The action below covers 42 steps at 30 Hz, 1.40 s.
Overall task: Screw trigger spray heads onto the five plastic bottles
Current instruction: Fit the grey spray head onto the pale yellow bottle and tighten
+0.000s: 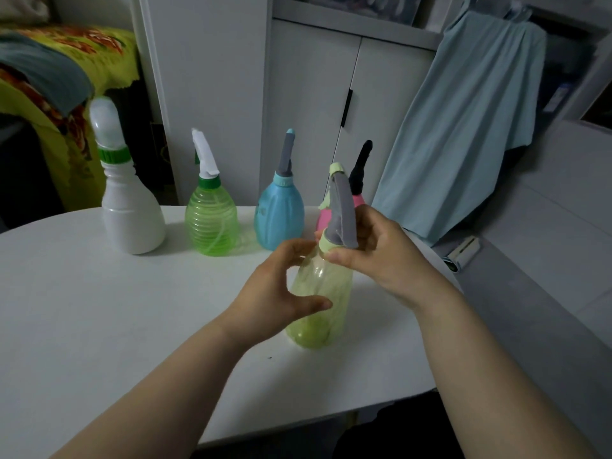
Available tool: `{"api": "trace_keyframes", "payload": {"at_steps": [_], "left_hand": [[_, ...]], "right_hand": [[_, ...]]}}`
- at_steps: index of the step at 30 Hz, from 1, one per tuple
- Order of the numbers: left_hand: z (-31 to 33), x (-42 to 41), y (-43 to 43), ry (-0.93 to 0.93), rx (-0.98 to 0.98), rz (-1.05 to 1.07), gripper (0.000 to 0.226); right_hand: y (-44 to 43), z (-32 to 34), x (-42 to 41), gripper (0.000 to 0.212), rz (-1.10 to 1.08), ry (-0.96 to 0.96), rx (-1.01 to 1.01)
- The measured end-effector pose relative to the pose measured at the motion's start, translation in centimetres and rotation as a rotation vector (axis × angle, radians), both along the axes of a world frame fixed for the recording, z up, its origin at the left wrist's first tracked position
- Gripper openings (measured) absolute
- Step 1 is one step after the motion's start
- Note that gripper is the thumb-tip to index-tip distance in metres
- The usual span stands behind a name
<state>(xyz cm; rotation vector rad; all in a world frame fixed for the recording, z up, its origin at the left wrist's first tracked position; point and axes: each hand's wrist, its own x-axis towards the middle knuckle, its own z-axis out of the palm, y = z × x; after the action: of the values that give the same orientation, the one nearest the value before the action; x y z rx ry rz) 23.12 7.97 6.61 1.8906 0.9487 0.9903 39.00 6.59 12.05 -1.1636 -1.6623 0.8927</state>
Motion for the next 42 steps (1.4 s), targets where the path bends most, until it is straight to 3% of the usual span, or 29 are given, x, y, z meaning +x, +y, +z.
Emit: {"api": "trace_keyframes", "payload": {"at_steps": [3, 7, 15, 20, 27, 33, 37, 42], "left_hand": [[-0.3, 1.5, -0.6, -0.008, 0.044, 0.121, 0.071], [-0.2, 1.8, -0.4, 0.021, 0.084, 0.081, 0.073], [-0.4, 1.5, -0.4, -0.026, -0.090, 0.042, 0.069], [-0.6, 1.4, -0.1, -0.017, -0.097, 0.037, 0.067], [-0.8, 1.7, 0.1, -0.007, -0.075, 0.093, 0.060], [-0.8, 1.6, 0.1, -0.020, -0.082, 0.078, 0.059], [-0.8, 1.5, 0.1, -0.014, -0.087, 0.069, 0.059], [-0.9, 1.7, 0.2, 0.001, -0.082, 0.078, 0.065]], "right_hand": [[-0.1, -0.6, -0.6, 0.032, -0.107, 0.035, 0.073], [-0.4, -2.2, -1.8, 0.036, -0.297, 0.046, 0.224], [-0.7, -2.4, -0.5, 0.023, -0.106, 0.069, 0.123], [0.3, -1.7, 0.1, 0.025, -0.103, 0.127, 0.042], [0.0, -2.9, -1.7, 0.034, -0.225, 0.168, 0.169], [-0.5, -2.4, -1.1, 0.034, -0.086, 0.090, 0.130], [-0.5, -1.9, -0.3, 0.021, -0.004, 0.083, 0.066], [-0.3, -2.8, -1.4, 0.029, -0.246, 0.175, 0.184]]}}
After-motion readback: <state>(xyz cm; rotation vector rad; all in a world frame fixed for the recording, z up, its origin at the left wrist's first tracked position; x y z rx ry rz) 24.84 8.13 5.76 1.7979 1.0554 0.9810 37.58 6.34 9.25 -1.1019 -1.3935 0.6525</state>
